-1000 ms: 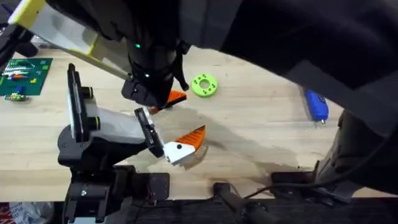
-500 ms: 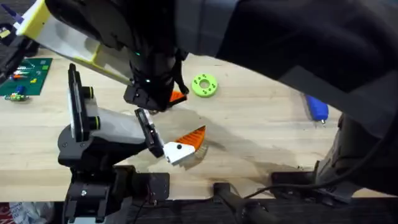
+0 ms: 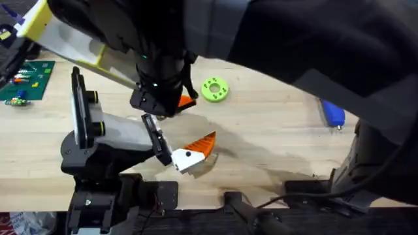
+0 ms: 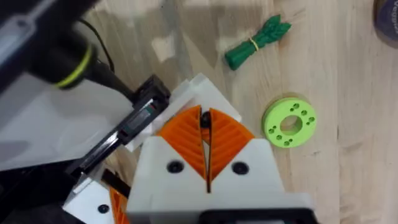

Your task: Pick up the gripper from the table and insert it into the empty holder that is missing its gripper. Then pick up a screw, insert it into the mounting hole, and use the screwdriver to tighten it. Finally, clean up the table by picking up the vegetable and placing it into the bucket.

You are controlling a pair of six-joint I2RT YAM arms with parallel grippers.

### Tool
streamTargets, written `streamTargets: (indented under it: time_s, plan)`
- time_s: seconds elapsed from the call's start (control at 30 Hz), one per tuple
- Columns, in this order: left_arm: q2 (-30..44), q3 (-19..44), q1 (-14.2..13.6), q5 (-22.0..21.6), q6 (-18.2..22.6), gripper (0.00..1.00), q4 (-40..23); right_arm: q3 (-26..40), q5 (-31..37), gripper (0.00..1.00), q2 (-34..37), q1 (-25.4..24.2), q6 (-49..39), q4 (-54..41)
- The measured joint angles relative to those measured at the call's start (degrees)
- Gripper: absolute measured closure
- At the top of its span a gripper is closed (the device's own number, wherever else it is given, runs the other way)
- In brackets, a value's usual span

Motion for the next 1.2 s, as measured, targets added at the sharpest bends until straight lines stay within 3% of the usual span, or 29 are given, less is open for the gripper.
streamTargets:
  time_s: [1.2]
  plan:
    - [0.00, 0.00, 0.00, 0.14, 0.00, 0.015, -0.02, -0.02, -1.31, 0.992, 0.00, -0.24, -0.04, 0.07]
